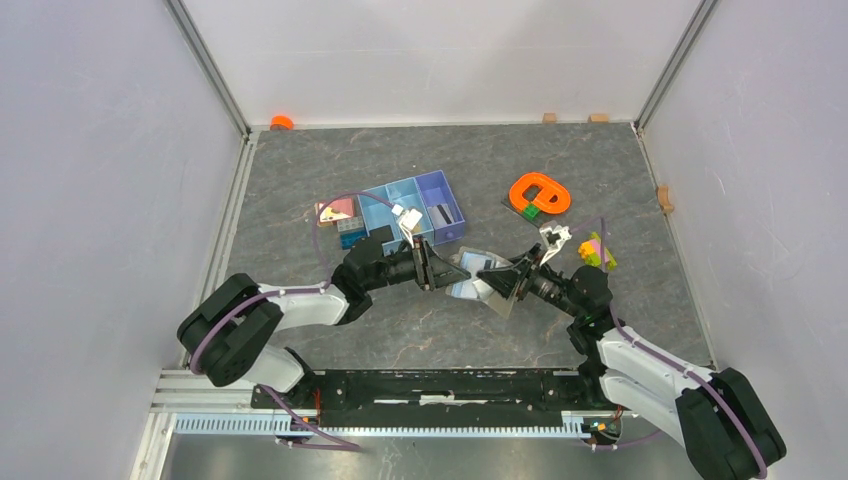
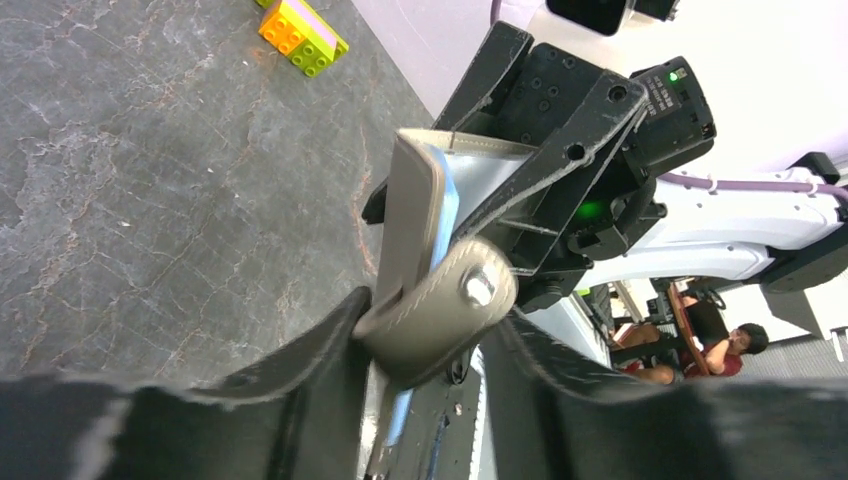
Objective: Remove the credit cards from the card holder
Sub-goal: Remove the credit card from the card holder.
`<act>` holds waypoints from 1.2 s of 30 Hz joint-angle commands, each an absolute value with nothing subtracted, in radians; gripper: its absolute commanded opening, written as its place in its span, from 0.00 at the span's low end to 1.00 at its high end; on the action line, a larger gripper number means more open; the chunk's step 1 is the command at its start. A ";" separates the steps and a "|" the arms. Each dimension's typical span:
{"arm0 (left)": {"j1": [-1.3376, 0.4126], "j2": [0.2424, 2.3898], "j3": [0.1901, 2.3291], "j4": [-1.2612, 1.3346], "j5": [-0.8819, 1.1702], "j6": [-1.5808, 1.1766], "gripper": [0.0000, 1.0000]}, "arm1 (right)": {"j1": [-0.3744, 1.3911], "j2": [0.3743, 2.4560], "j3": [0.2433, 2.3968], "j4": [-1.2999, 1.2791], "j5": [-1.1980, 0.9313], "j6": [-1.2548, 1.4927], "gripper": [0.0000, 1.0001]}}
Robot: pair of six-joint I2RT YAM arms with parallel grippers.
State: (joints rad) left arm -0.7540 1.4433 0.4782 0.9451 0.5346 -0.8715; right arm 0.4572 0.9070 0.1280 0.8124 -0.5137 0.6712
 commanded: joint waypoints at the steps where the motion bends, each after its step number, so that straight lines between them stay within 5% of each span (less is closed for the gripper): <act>1: -0.755 1.435 0.476 1.049 0.548 -0.901 0.59 | 0.471 0.901 0.169 0.828 -0.557 0.655 0.28; 5: -0.755 1.427 0.475 1.034 0.545 -0.879 0.65 | 0.471 0.906 0.169 0.840 -0.567 0.661 0.28; 22: -0.756 1.413 0.528 0.811 0.486 -0.795 0.02 | 0.471 0.922 0.174 0.845 -0.584 0.669 0.28; 28: -0.755 1.343 0.515 0.733 0.417 -0.750 0.02 | 0.471 0.898 0.245 0.552 -0.448 0.530 0.60; 36: -0.755 1.214 0.480 0.648 0.304 -0.704 0.02 | 0.471 0.855 0.311 0.308 -0.220 0.434 0.70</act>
State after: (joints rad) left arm -0.7544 1.2743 0.4900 0.6716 0.3748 -0.7666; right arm 0.4694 0.8825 0.2626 0.4343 -0.3561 0.5087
